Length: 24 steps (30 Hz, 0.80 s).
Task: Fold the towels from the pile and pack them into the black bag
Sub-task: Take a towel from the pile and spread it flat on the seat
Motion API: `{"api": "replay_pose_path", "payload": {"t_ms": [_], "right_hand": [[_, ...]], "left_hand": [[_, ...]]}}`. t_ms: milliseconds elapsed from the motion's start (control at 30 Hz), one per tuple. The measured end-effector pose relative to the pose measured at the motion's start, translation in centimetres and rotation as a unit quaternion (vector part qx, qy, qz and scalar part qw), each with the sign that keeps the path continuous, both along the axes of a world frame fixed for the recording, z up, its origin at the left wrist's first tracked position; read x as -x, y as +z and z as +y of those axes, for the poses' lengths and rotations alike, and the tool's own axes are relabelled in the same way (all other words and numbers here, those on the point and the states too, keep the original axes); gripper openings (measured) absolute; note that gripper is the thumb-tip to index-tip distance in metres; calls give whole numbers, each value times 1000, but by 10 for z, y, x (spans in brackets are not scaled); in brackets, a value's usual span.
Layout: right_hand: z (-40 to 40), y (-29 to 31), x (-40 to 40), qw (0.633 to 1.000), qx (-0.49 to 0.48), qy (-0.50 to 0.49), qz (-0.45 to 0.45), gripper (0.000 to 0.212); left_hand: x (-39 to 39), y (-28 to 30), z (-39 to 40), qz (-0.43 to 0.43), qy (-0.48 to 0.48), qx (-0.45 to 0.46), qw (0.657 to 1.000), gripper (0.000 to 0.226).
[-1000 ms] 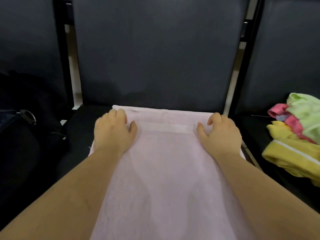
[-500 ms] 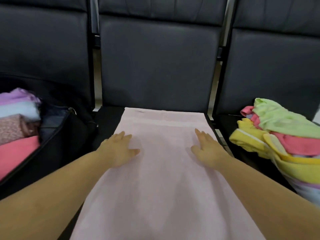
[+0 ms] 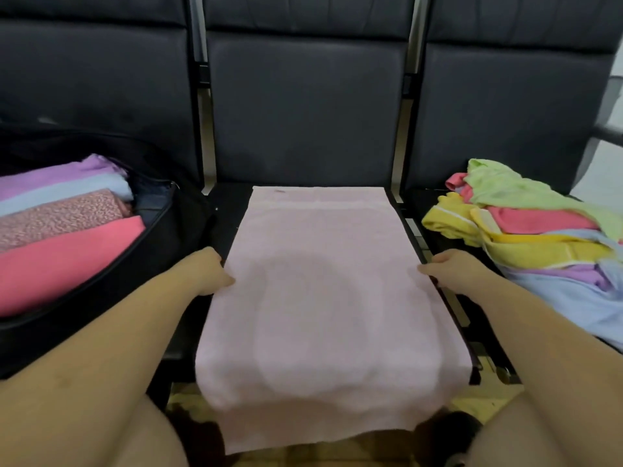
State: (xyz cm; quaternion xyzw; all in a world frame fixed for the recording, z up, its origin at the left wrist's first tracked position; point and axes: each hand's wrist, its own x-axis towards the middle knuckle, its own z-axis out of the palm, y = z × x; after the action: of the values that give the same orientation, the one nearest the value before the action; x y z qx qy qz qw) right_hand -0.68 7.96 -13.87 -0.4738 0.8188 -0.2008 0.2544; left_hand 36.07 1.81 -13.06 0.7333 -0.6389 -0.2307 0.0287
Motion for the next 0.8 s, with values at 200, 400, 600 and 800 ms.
{"api": "replay_pose_path", "payload": {"t_ms": [200,400,600,800], "right_hand": [[8,-4,-12,998,-60,-6,-10,32],[15,4,-2,989,-20,-66,-131,39],[26,12,7,990,0,31,-135,34],[36,26,10,992,-28,112,-53,41]], "left_hand": [[2,-1,4,-25,1,-40,999,38],[-1,-2,0,153,52,-15,987,27],[-18,3,6,309,4,11,951,22],[-27,10,21,307,-90,-40,946,36]]}}
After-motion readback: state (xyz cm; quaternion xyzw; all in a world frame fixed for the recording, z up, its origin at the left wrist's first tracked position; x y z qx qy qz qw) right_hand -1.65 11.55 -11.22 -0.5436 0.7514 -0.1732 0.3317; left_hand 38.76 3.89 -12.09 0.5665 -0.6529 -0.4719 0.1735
